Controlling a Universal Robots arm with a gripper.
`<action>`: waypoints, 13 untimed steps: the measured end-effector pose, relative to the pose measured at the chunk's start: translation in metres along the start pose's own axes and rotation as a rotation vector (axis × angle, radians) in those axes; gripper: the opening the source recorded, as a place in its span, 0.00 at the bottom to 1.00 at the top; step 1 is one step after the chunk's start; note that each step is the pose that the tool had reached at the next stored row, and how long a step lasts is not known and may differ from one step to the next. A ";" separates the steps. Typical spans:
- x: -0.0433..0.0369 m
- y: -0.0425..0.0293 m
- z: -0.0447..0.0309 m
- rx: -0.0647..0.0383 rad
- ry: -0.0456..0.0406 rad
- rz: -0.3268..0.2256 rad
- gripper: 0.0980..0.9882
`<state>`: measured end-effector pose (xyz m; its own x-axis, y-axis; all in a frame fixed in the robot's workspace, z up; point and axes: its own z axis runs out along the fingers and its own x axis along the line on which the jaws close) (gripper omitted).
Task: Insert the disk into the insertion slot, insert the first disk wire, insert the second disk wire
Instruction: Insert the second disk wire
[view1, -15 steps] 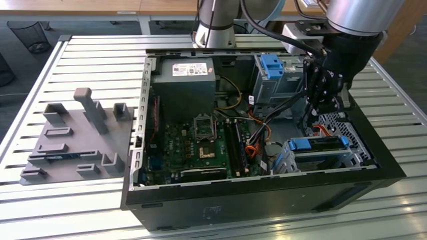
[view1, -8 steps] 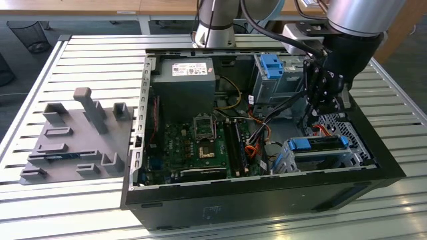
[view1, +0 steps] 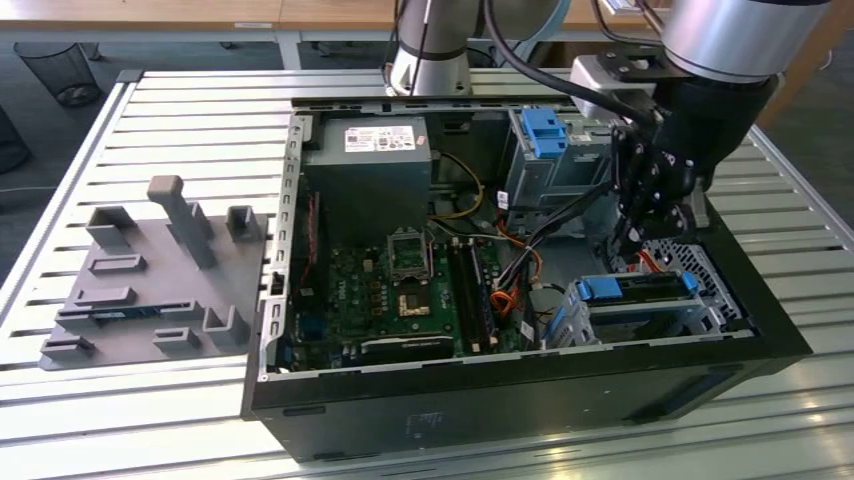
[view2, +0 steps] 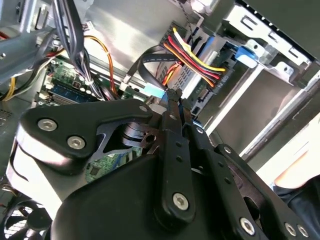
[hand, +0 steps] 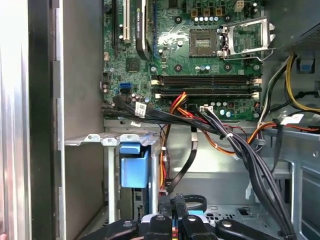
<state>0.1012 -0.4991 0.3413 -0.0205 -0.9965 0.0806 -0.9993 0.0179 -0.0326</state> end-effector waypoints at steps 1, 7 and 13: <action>0.0018 0.0000 0.0001 0.000 -0.0023 0.000 0.06; 0.0081 -0.0001 0.0007 -0.002 -0.0838 0.003 0.06; 0.0194 -0.0003 0.0020 -0.002 -0.1087 0.003 0.06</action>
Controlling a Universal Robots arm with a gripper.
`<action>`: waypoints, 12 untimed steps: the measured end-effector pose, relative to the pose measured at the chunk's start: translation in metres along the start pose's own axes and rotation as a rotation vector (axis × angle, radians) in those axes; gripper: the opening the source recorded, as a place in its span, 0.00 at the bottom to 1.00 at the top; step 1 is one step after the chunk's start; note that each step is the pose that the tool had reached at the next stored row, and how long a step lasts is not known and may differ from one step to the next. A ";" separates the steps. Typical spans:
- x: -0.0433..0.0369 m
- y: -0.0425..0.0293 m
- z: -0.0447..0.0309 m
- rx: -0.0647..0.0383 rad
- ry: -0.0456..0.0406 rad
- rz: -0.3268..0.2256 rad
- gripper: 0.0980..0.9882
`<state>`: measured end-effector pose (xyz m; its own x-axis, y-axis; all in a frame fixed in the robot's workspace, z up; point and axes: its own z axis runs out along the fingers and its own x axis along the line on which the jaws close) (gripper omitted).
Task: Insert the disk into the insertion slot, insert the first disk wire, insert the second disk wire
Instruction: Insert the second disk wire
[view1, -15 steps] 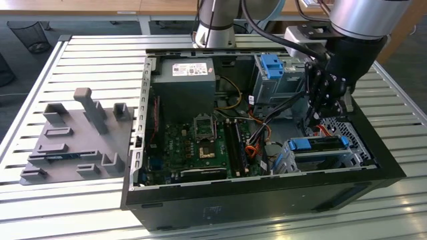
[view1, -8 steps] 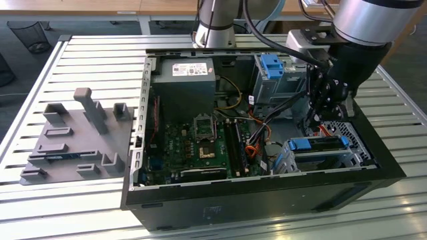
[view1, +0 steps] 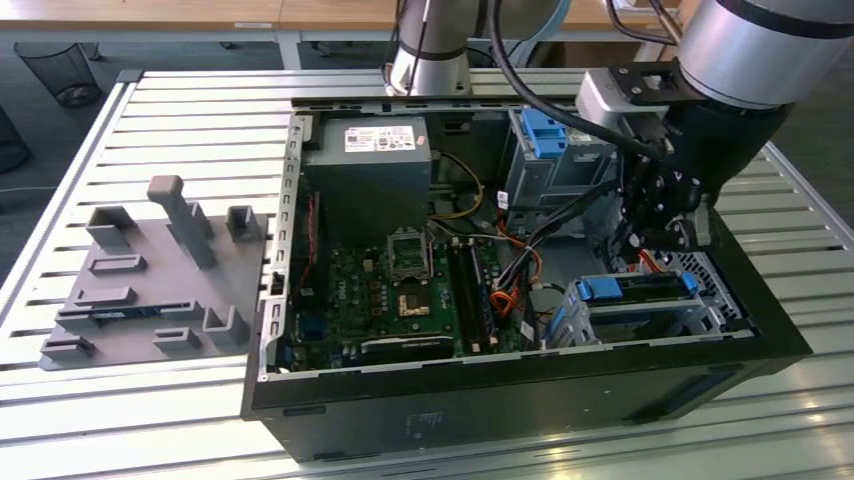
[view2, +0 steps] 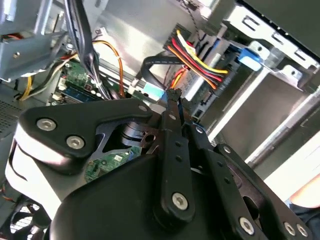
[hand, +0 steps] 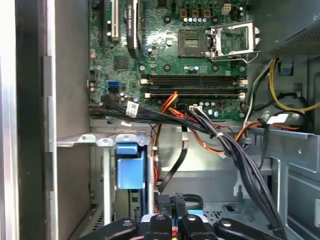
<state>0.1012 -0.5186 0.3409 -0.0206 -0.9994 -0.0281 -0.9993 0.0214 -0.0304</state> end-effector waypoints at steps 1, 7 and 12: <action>0.0020 0.0000 0.0000 0.000 -0.0005 0.000 0.06; 0.0111 -0.0002 0.0001 0.000 -0.0026 0.000 0.06; 0.0137 -0.0009 0.0010 0.000 -0.0033 -0.001 0.06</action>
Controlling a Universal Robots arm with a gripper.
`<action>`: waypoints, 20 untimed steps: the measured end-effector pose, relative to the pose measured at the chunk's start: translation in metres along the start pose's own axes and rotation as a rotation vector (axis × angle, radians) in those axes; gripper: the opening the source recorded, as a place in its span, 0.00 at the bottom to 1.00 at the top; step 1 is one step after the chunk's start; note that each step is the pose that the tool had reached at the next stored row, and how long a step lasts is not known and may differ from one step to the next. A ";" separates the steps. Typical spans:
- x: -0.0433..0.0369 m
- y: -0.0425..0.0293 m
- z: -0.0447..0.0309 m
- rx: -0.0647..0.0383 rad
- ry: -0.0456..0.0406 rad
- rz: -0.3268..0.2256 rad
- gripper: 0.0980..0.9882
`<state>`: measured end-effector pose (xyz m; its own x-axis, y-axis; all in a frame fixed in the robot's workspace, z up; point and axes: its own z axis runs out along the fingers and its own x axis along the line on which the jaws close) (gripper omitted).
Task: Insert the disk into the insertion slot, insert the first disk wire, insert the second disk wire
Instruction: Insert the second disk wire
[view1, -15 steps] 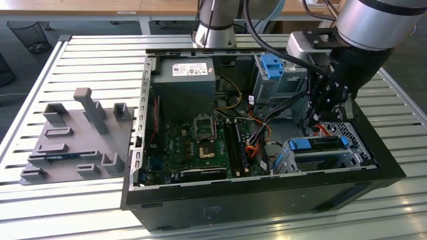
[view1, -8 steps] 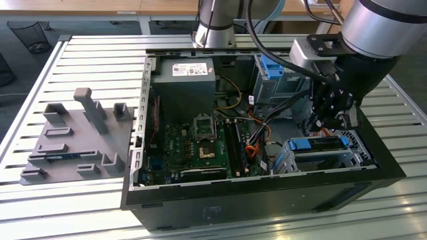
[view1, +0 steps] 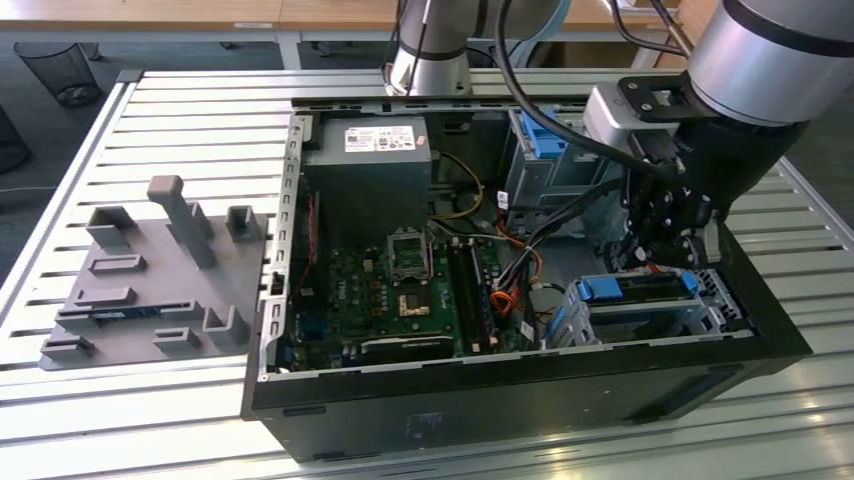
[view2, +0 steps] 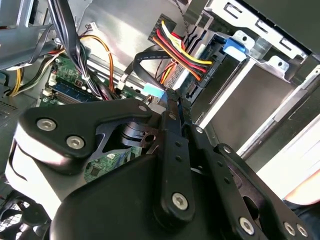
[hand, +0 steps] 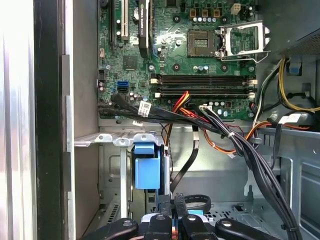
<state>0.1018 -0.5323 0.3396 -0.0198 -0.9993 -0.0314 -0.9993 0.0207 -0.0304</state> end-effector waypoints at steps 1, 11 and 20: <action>0.0001 -0.0003 0.0002 0.000 0.0000 0.000 0.06; 0.0088 -0.0019 0.0017 0.000 -0.0007 -0.002 0.06; 0.0097 -0.0047 0.0038 0.000 -0.0009 -0.003 0.06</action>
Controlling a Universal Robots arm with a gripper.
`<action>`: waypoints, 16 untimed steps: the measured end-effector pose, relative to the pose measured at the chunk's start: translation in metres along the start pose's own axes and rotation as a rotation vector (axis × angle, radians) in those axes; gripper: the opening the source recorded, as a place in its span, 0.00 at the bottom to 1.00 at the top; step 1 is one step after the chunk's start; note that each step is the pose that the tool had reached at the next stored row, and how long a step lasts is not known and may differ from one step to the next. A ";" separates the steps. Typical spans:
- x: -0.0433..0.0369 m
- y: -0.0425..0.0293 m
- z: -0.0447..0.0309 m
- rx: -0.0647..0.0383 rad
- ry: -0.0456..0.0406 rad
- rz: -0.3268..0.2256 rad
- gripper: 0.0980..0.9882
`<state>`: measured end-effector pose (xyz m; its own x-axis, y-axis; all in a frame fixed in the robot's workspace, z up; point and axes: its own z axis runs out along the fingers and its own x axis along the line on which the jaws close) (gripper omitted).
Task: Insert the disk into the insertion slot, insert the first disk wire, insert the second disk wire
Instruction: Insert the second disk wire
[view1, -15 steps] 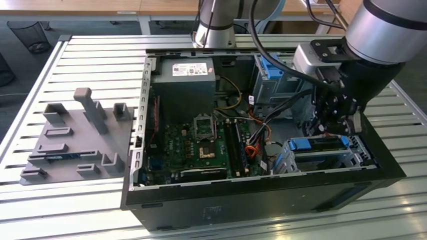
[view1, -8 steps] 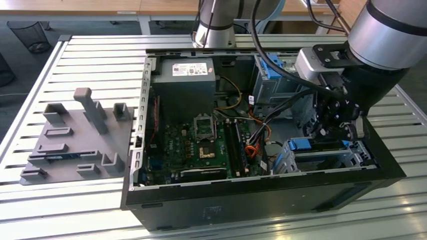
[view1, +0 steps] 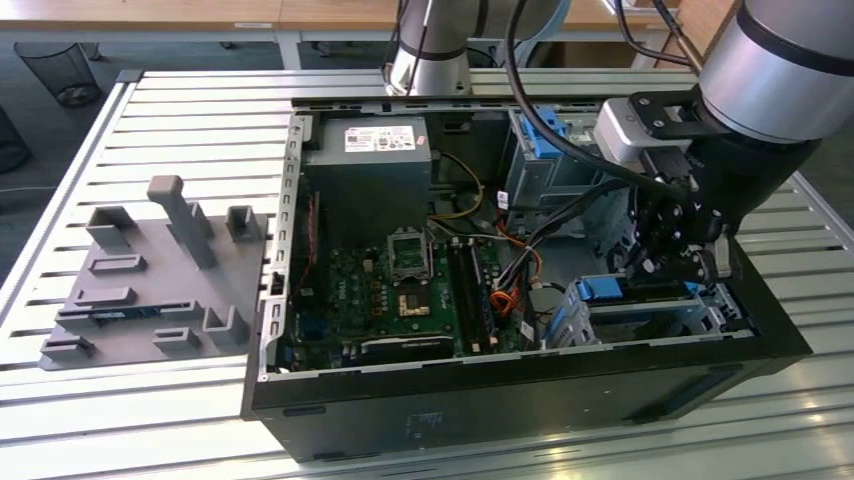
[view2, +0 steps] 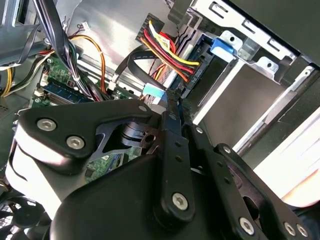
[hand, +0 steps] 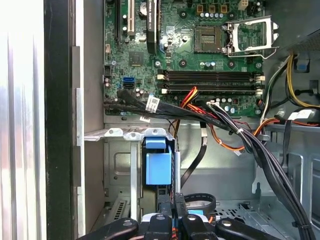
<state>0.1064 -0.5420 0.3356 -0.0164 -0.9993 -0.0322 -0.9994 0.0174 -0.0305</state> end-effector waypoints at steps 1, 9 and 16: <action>0.0003 -0.0001 0.0000 0.000 0.0002 -0.001 0.06; 0.0019 -0.0005 0.0008 -0.001 -0.0007 -0.029 0.06; 0.0020 -0.0029 0.0017 -0.001 -0.0006 -0.029 0.06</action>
<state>0.1093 -0.5440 0.3339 0.0127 -0.9994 -0.0320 -0.9995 -0.0117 -0.0305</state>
